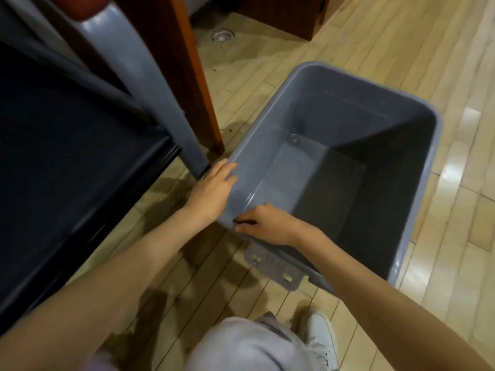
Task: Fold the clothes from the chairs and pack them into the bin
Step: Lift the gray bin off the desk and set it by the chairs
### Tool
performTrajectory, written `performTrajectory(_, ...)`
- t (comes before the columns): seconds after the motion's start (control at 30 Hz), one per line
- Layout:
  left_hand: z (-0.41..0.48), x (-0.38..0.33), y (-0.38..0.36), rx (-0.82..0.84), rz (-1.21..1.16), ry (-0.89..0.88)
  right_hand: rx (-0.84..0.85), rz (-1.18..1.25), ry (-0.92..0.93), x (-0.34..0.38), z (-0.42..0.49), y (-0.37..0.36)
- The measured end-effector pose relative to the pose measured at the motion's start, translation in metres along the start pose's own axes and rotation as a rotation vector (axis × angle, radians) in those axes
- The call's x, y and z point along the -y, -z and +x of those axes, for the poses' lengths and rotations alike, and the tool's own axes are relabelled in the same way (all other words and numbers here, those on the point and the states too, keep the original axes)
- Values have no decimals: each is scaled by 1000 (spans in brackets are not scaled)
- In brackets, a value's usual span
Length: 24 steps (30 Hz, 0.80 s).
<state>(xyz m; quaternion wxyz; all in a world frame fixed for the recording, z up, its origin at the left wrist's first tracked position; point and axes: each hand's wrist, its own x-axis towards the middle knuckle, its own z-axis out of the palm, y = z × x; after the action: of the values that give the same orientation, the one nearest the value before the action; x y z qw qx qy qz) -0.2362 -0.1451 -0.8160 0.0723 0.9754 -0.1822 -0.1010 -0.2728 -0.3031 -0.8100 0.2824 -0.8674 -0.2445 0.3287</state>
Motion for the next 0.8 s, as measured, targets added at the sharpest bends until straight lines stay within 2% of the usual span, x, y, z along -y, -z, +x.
performTrajectory(0.07,-11,2,2,21,-56,3,-22,-45,-19,8,6,-2)
performTrajectory(0.2,-32,4,13,68,-191,125,-78,-27,-35,28,7,-9)
performTrajectory(0.4,-90,12,17,97,-188,313,-58,-31,-40,55,13,-27)
performTrajectory(0.57,-134,3,15,159,-148,323,-40,-57,-50,77,4,-48)
performTrajectory(0.8,-161,13,19,233,-228,401,-17,-41,-62,97,10,-65)
